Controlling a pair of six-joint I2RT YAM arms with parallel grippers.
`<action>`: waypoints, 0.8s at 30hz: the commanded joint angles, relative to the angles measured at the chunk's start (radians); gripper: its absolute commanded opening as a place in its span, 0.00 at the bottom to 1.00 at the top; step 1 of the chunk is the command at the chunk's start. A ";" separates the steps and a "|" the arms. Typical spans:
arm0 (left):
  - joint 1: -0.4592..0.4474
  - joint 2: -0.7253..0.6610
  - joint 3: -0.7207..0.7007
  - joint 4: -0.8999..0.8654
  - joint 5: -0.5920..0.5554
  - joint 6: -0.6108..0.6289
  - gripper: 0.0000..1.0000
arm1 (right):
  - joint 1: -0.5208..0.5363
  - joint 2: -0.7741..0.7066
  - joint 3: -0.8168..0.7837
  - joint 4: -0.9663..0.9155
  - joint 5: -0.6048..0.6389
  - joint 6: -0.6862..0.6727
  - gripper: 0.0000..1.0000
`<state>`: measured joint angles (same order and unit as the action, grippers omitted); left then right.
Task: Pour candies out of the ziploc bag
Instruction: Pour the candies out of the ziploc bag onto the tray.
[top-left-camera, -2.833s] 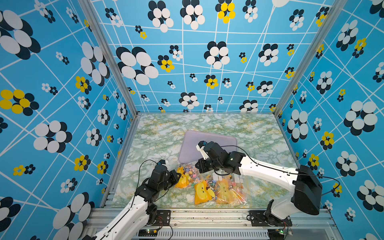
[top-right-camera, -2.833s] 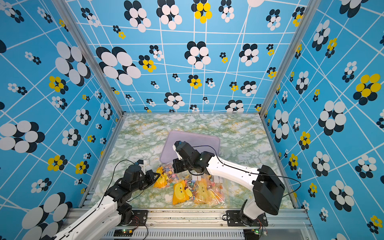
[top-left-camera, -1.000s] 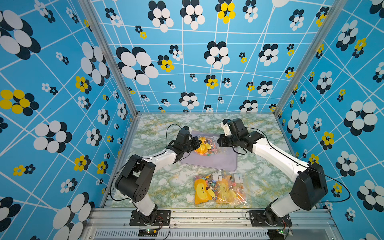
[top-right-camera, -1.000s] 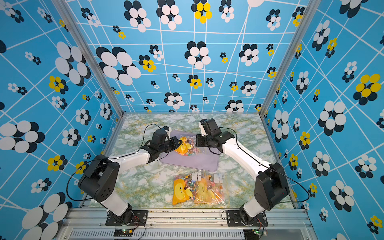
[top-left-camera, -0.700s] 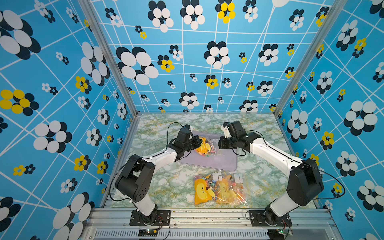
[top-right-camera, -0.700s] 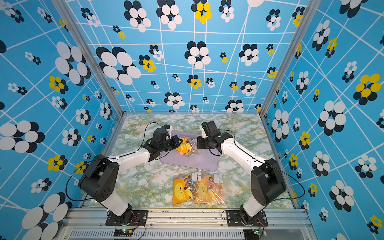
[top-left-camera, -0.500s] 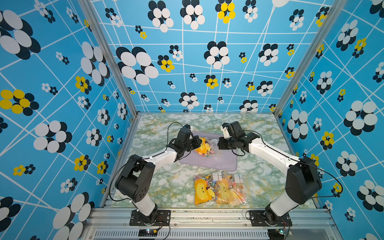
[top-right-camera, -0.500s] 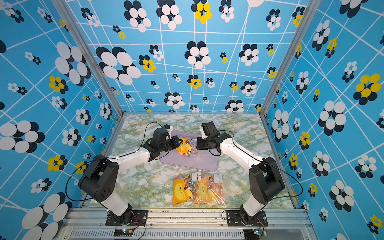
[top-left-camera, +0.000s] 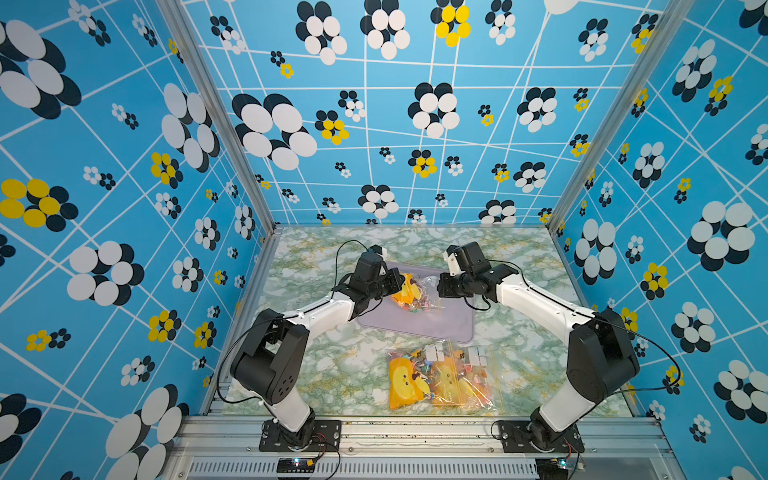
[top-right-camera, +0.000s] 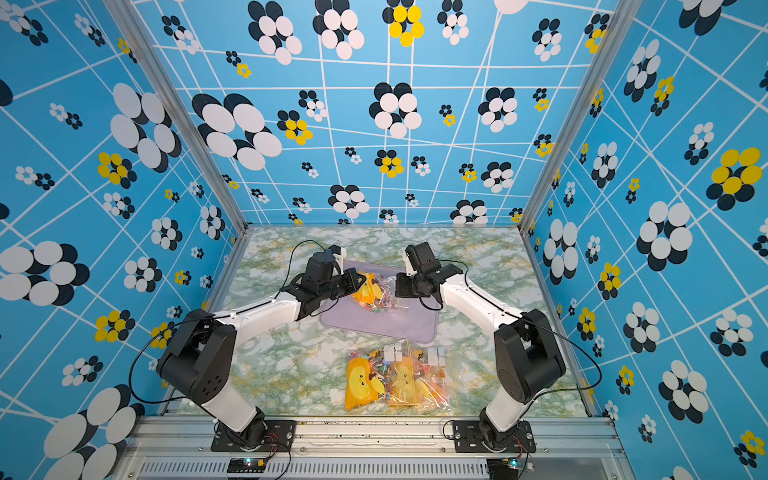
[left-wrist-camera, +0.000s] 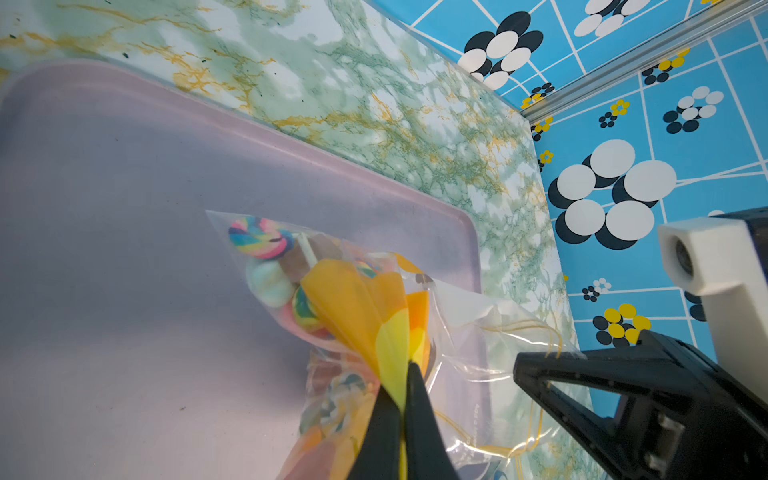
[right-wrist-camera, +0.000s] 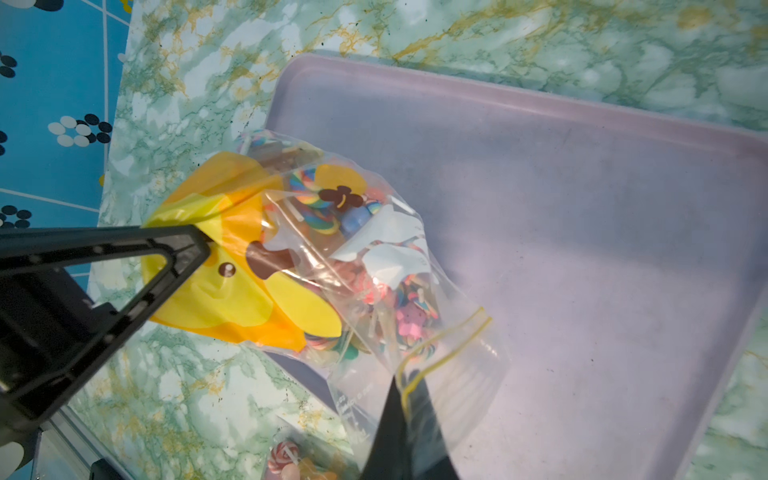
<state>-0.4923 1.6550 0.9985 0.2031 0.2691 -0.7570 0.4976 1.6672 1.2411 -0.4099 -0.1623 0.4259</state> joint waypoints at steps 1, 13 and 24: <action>-0.001 -0.003 0.061 0.052 -0.008 0.027 0.00 | -0.012 0.009 -0.005 0.010 -0.001 -0.009 0.01; 0.001 0.014 0.122 0.022 -0.011 0.050 0.00 | -0.024 0.040 0.009 0.024 -0.017 -0.007 0.01; 0.010 0.010 0.137 0.012 -0.014 0.058 0.00 | -0.028 0.072 0.020 0.045 -0.043 0.001 0.01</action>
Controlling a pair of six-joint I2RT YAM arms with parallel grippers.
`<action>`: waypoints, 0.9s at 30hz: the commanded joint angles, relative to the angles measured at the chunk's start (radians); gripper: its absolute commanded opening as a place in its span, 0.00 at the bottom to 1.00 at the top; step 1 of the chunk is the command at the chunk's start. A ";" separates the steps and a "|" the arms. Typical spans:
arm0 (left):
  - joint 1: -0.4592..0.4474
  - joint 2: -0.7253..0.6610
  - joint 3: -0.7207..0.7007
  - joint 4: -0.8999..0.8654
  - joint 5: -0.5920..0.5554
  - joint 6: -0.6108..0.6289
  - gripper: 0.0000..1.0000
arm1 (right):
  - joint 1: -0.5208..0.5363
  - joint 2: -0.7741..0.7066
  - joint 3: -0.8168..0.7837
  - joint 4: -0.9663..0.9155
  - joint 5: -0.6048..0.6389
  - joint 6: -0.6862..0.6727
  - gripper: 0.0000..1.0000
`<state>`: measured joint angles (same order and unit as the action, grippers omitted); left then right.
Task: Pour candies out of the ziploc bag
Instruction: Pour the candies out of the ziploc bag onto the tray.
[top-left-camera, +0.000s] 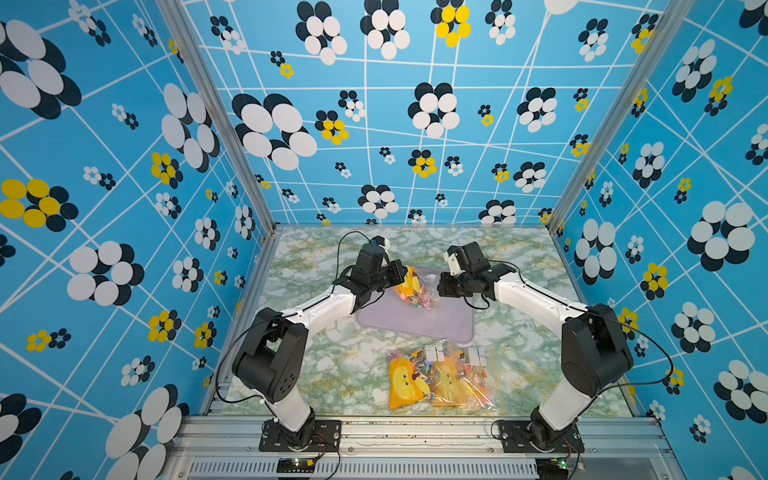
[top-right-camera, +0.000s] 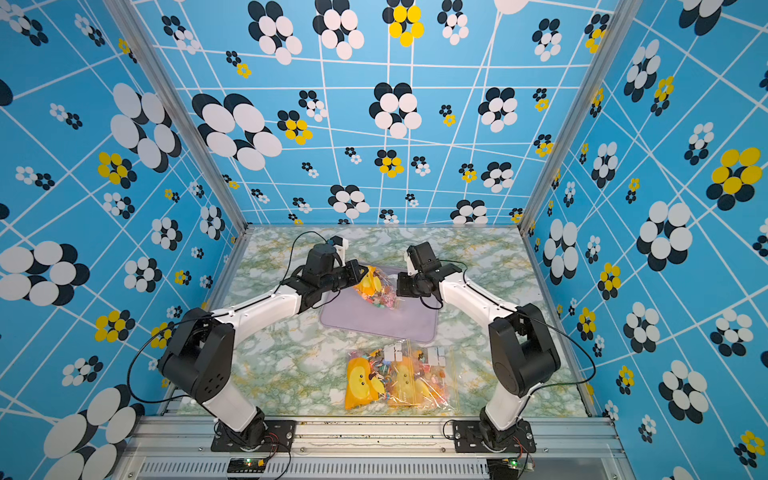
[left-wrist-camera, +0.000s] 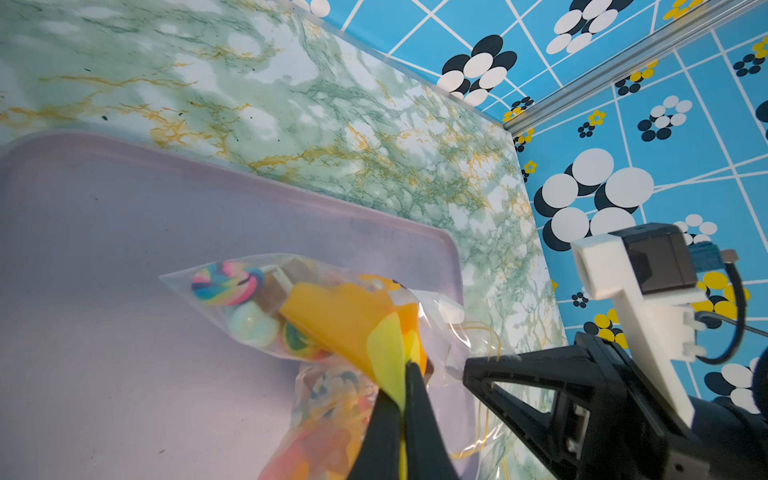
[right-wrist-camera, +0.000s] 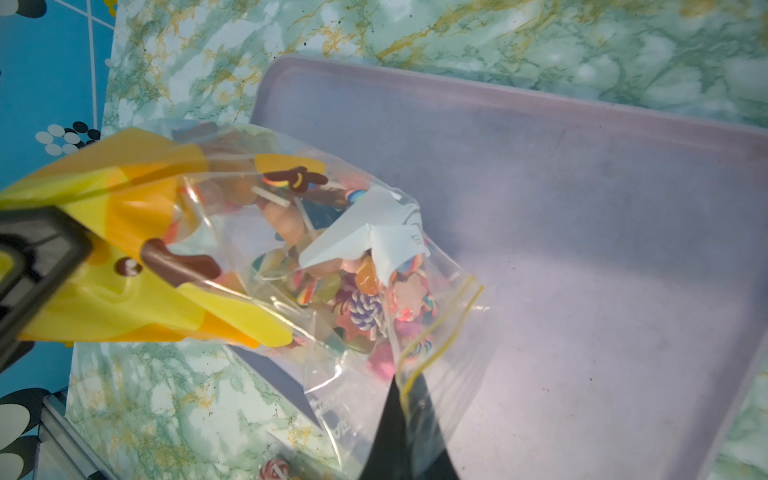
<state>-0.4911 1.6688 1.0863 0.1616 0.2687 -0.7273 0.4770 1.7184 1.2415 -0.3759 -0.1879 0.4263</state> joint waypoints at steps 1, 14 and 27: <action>0.011 -0.007 0.052 0.052 -0.013 0.030 0.00 | -0.008 0.023 0.022 0.013 -0.019 0.002 0.01; 0.028 -0.026 0.058 0.047 -0.014 0.038 0.00 | -0.008 0.057 0.039 0.018 -0.036 0.006 0.01; 0.039 -0.061 0.073 0.017 -0.026 0.060 0.00 | -0.009 0.073 0.044 0.031 -0.055 0.018 0.01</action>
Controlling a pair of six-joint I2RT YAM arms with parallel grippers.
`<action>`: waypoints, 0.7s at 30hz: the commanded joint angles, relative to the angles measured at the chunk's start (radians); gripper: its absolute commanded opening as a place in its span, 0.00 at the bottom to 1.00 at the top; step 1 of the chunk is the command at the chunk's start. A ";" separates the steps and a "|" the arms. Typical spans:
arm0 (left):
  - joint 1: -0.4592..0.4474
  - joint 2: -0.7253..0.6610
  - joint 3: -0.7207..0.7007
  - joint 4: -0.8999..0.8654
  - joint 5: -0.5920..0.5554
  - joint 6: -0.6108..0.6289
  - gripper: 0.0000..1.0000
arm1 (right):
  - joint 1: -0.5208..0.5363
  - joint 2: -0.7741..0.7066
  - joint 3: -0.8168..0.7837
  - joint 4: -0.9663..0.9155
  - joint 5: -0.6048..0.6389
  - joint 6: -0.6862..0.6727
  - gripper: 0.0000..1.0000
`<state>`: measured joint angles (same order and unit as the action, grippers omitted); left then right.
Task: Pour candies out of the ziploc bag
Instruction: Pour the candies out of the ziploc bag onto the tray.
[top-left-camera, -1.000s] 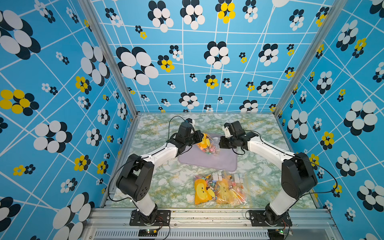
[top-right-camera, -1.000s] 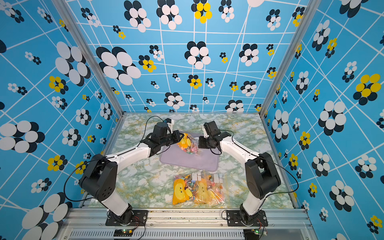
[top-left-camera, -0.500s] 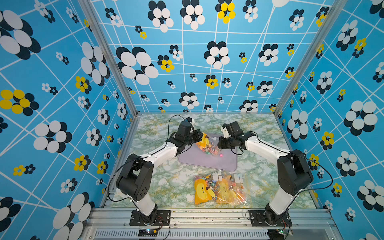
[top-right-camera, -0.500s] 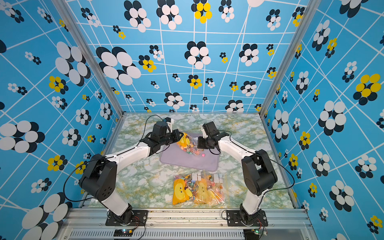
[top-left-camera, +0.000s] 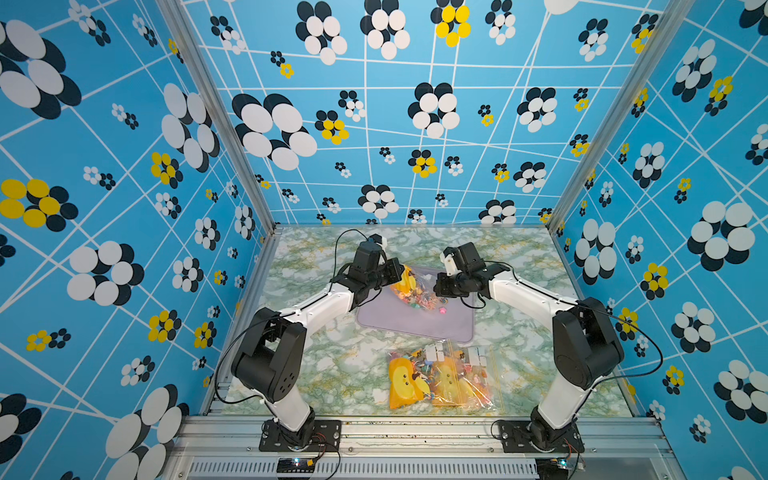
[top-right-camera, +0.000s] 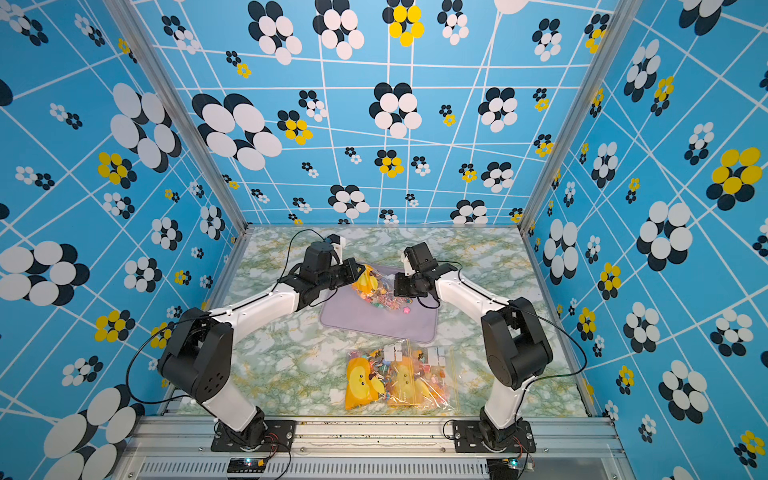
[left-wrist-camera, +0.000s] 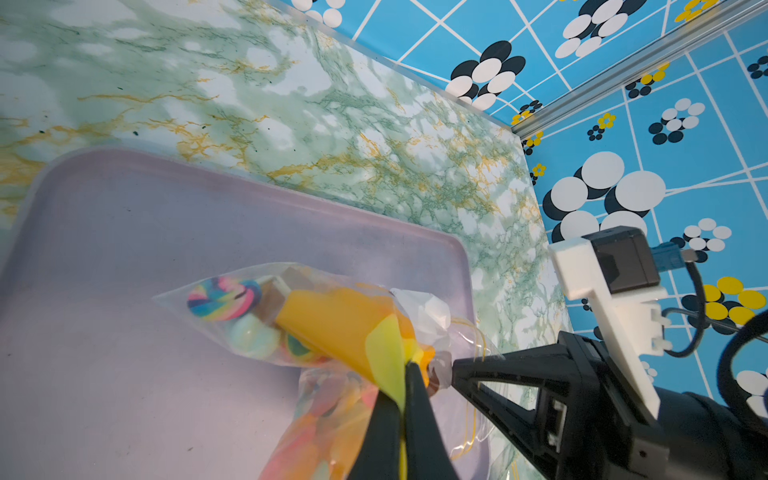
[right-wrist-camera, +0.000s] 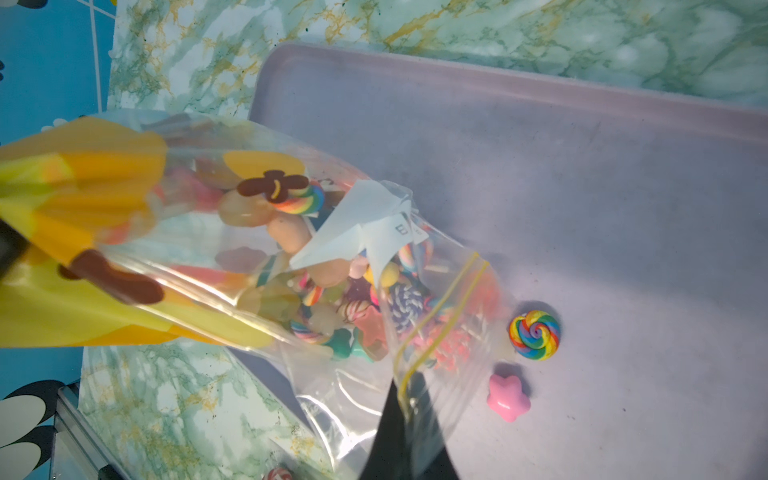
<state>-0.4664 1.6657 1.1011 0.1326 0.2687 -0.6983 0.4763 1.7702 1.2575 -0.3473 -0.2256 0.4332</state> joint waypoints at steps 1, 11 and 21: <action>0.013 -0.061 0.059 0.043 -0.028 0.035 0.00 | -0.008 0.023 0.028 0.004 -0.021 0.012 0.02; 0.016 -0.080 0.084 0.009 -0.032 0.057 0.00 | -0.008 0.040 0.035 0.023 -0.045 0.035 0.02; 0.016 -0.095 0.103 -0.011 -0.035 0.075 0.00 | -0.007 0.064 0.043 0.026 -0.057 0.040 0.01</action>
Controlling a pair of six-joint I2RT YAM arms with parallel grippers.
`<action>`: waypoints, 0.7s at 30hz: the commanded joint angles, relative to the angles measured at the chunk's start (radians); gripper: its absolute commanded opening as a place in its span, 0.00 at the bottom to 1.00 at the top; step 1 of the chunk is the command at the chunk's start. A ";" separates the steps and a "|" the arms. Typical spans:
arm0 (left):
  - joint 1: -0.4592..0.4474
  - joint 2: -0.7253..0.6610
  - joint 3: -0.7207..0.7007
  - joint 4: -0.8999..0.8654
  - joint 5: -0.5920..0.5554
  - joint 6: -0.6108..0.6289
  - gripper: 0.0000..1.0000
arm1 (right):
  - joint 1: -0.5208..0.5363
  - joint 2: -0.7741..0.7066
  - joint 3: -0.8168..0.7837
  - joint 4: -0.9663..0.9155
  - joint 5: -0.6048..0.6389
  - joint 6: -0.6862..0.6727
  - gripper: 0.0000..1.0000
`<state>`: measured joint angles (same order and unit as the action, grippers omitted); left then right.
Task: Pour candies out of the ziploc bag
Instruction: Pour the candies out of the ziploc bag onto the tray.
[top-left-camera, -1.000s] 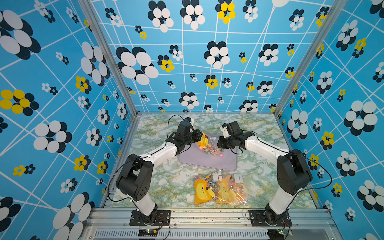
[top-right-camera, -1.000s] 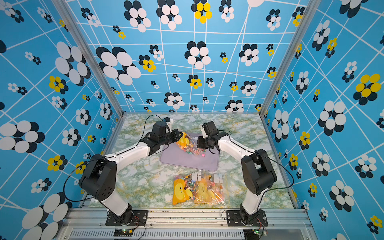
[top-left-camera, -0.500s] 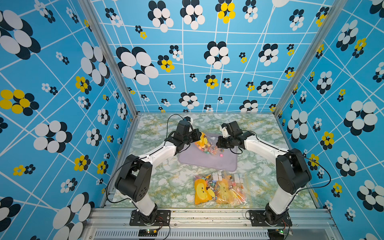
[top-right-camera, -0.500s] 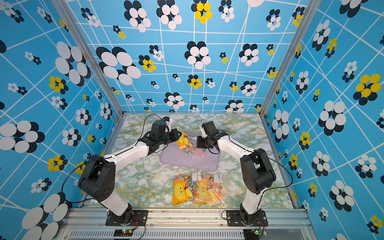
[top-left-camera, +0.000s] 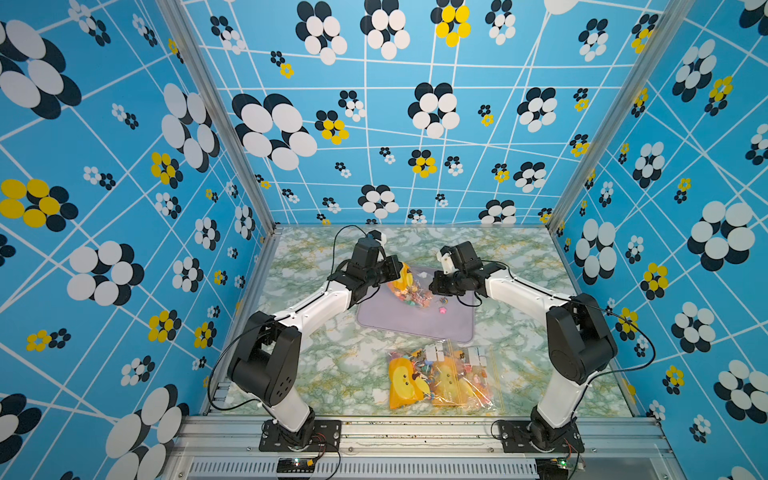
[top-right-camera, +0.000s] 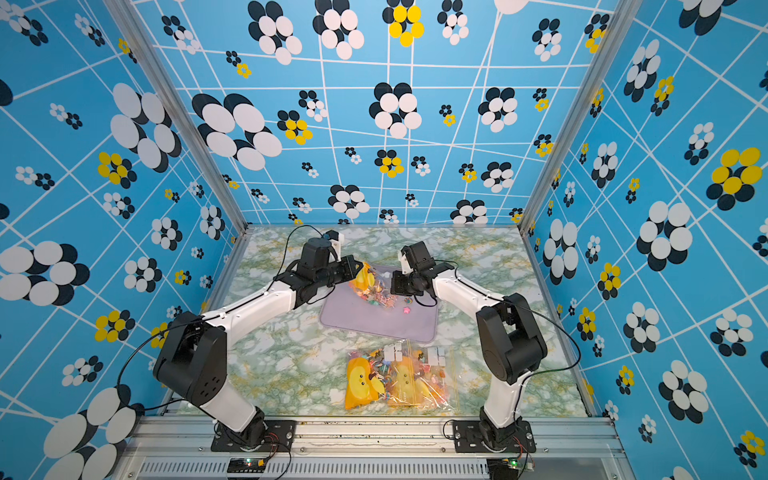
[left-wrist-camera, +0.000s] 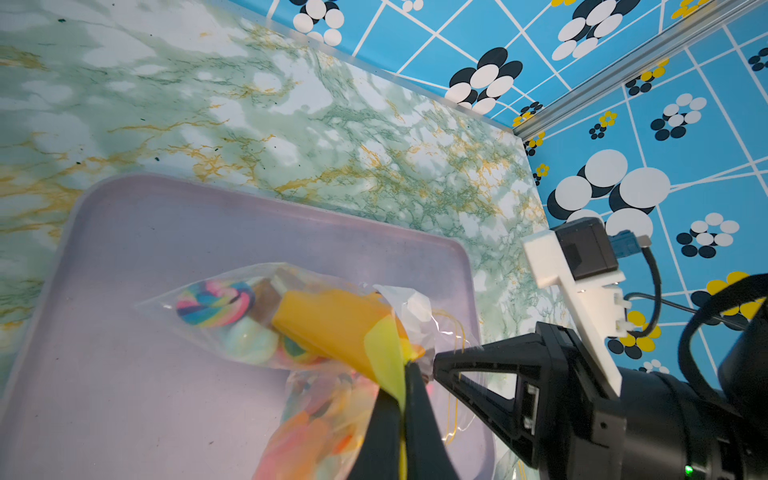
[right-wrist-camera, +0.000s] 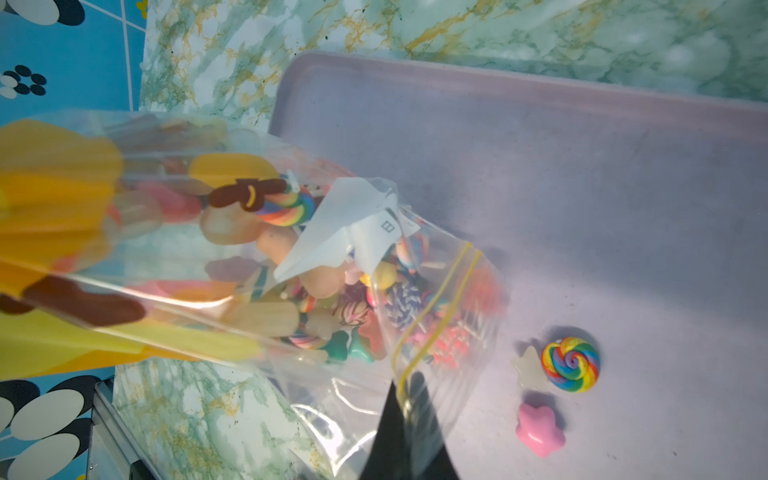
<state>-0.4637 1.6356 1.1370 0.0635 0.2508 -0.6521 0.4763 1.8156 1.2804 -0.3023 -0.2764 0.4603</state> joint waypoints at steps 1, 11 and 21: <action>0.014 -0.065 0.071 0.054 -0.018 0.031 0.00 | -0.007 0.021 0.019 -0.018 -0.007 0.015 0.02; 0.013 -0.073 0.086 0.037 -0.024 0.045 0.00 | -0.007 0.034 0.014 -0.003 -0.021 0.020 0.01; 0.014 -0.088 0.075 0.026 -0.041 0.063 0.00 | -0.007 0.047 0.004 0.011 -0.032 0.026 0.02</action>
<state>-0.4641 1.6226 1.1667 0.0200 0.2462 -0.6159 0.4763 1.8359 1.2858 -0.2676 -0.3099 0.4789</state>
